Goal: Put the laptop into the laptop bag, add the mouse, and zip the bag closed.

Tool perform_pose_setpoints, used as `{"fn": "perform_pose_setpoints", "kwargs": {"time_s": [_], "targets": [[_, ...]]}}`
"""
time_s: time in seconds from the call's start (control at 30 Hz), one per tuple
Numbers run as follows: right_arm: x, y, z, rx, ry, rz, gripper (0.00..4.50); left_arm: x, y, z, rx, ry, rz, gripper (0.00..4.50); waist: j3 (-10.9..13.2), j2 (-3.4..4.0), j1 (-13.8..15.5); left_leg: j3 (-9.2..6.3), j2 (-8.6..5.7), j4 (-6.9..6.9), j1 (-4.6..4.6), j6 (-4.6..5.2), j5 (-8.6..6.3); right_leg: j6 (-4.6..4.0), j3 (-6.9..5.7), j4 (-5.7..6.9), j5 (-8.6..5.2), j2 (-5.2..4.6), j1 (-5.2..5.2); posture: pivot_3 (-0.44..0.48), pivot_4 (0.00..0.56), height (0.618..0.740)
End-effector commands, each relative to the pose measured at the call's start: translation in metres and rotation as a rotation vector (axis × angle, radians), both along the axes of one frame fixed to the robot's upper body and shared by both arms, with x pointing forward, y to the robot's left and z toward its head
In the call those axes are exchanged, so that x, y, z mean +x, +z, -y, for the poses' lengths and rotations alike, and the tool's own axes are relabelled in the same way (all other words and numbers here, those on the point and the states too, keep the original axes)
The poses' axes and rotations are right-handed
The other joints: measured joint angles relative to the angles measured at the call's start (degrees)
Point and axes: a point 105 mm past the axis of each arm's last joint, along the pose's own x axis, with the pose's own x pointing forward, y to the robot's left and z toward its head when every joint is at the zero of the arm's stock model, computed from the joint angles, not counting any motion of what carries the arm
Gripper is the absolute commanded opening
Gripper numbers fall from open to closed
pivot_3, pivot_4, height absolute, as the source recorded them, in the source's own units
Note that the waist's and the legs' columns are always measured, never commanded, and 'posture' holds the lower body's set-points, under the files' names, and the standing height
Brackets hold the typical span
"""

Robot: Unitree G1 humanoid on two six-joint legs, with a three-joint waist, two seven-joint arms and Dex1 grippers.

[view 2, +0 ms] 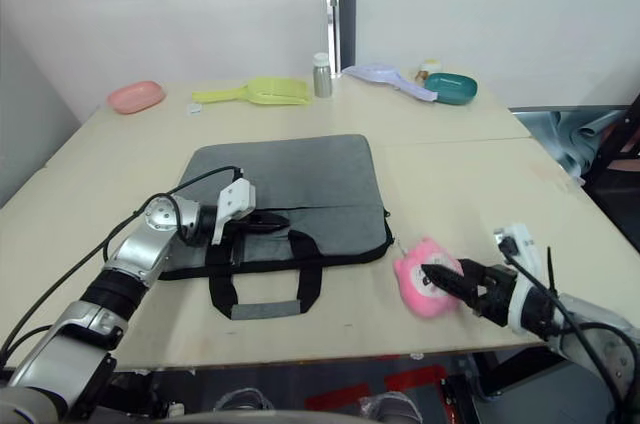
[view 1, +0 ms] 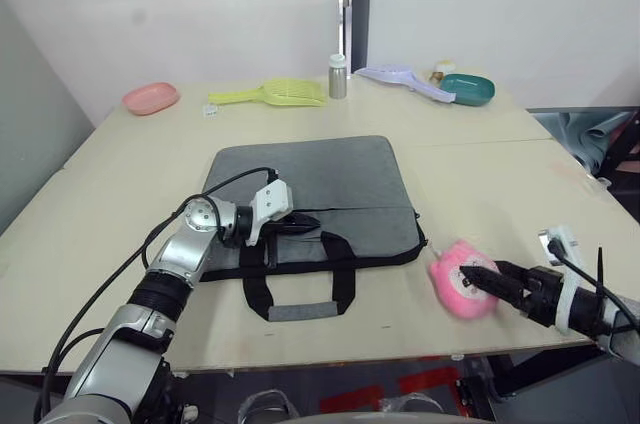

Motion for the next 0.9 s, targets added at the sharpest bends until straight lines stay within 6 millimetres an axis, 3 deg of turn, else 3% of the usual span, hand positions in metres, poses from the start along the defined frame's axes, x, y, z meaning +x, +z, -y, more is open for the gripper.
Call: {"fn": "perform_pose_setpoints", "kwargs": {"time_s": [0.03, 0.17, 0.4, 0.53, 0.9], "targets": [[-0.004, 0.006, -0.013, -0.003, 0.071, 0.039, 3.66, -0.025, -0.071, -0.024, 0.199, 0.051, -0.248, 0.00, -0.01, -0.02, -0.03, 0.00, 0.00, 0.00, 0.00, 0.00, 0.00, 0.00, -0.01, 0.00, 0.00, 0.00, 0.00, 0.000, 0.150, 0.740], [-0.002, 0.011, -0.014, 0.017, 0.068, 0.059, 2.28, -0.025, -0.071, -0.025, 0.200, 0.056, -0.245, 0.00, -0.06, -0.08, -0.06, 0.00, 0.00, 0.01, 0.02, 0.00, 0.00, 0.01, 0.01, 0.00, -0.01, -0.01, 0.02, 0.000, 0.150, 0.740], [0.027, 0.032, 0.009, 0.003, -0.016, 0.147, 0.07, -0.032, -0.084, -0.034, 0.258, 0.039, -0.252, 0.00, -0.17, -0.06, -0.18, 0.00, -0.01, 0.02, 0.05, 0.00, 0.00, -0.01, 0.00, 0.01, 0.01, -0.02, 0.05, 0.000, 0.150, 0.740], [0.040, 0.040, 0.014, 0.005, -0.029, 0.173, 0.07, -0.036, -0.090, -0.040, 0.287, 0.026, -0.257, 0.00, -0.38, 0.09, -0.21, 0.01, -0.03, 0.02, 0.10, 0.00, 0.00, -0.76, 0.00, 0.02, 0.47, -0.03, 0.10, 0.000, 0.150, 0.740], [0.092, 0.050, -0.001, 0.015, -0.107, 0.235, 0.07, -0.037, -0.089, -0.040, 0.270, 0.026, -0.281, 0.00, -0.53, 0.18, -1.00, 0.19, -0.03, 0.02, 0.70, 0.00, 0.01, -0.47, 0.14, 0.10, 0.28, -0.04, 0.54, 0.000, 0.150, 0.740]]}}
